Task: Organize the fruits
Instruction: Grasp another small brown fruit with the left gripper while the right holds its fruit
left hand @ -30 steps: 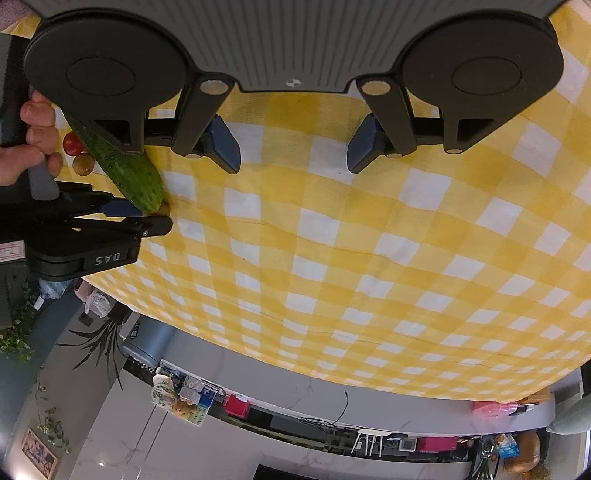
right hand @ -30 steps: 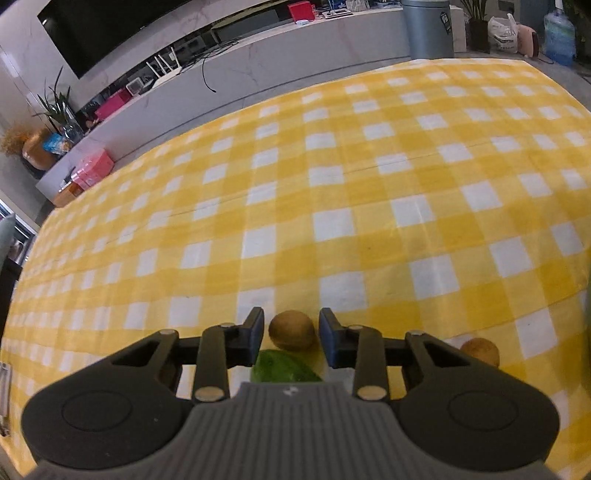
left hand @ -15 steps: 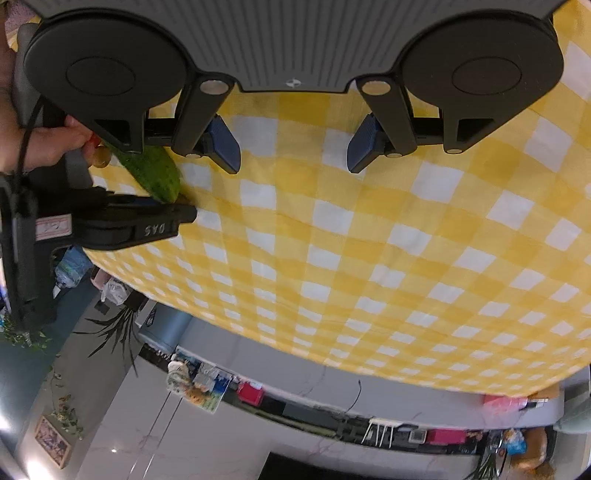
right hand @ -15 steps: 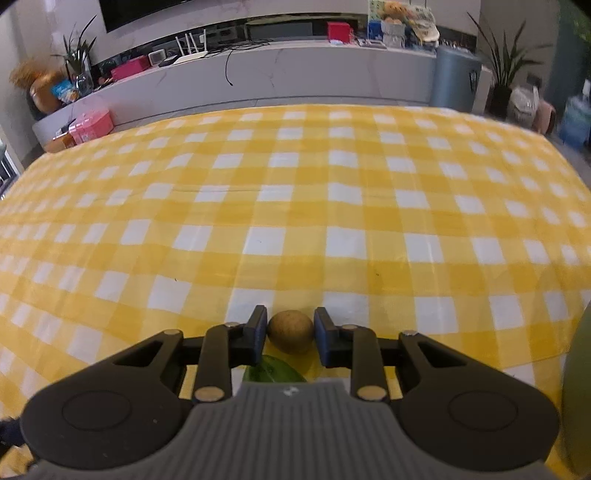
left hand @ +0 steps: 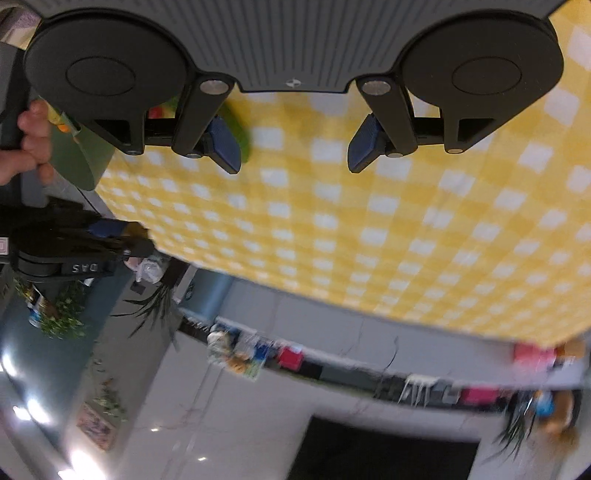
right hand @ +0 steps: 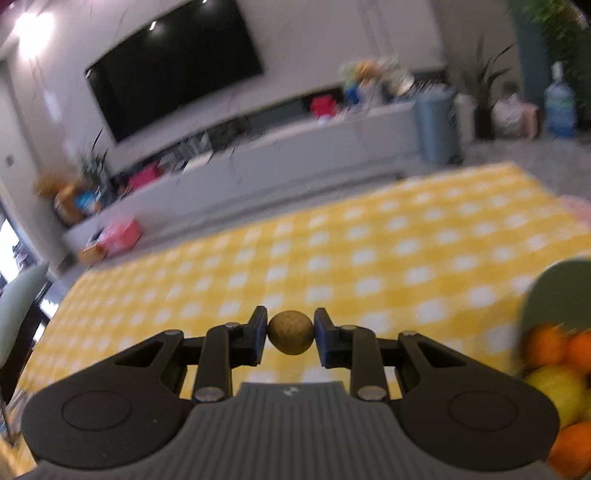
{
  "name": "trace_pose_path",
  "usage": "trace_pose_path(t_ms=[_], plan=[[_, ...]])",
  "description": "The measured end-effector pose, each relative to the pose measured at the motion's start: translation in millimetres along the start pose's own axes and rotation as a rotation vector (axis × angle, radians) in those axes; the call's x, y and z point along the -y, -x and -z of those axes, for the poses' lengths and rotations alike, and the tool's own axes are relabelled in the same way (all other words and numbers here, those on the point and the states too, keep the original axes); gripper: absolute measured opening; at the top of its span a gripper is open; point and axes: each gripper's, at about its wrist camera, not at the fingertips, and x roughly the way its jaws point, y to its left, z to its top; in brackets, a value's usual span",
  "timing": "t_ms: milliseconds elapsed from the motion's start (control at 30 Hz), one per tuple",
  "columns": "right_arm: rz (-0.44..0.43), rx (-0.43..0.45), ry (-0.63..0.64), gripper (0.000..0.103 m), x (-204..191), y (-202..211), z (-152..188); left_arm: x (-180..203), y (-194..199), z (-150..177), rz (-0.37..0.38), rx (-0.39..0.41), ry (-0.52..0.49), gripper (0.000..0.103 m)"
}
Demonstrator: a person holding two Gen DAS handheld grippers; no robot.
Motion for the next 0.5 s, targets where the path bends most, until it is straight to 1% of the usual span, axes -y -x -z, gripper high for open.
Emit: trace_pose_path(t_ms=[33,100,133,233,333,400,500], plan=[[0.034,0.04,0.015,0.024,5.4,11.2,-3.8,7.6,-2.0,-2.5,0.025,-0.002,-0.02,0.077],[0.056,0.089,0.019,0.024,15.1,28.8,-9.6,21.6,-8.8,-6.8,0.069,-0.019,-0.04,0.076],[0.059,0.107,0.002,0.024,23.2,35.6,-13.1,28.0,-12.9,-8.0,0.083,-0.029,-0.051,0.073],[0.072,0.147,-0.061,0.024,40.4,50.8,-18.4,50.4,-27.9,-8.2,0.127,-0.063,-0.1,0.067],[0.069,0.168,-0.117,0.024,51.1,62.2,-19.1,68.3,-48.6,-8.7,0.166,-0.123,-0.12,0.062],[0.064,0.166,-0.129,0.024,53.6,64.9,-18.0,80.8,-63.8,-7.0,0.189,-0.174,-0.129,0.06],[0.06,0.16,-0.145,0.024,57.5,63.8,-19.7,95.8,-85.7,-6.1,0.188,-0.256,-0.123,0.058]])
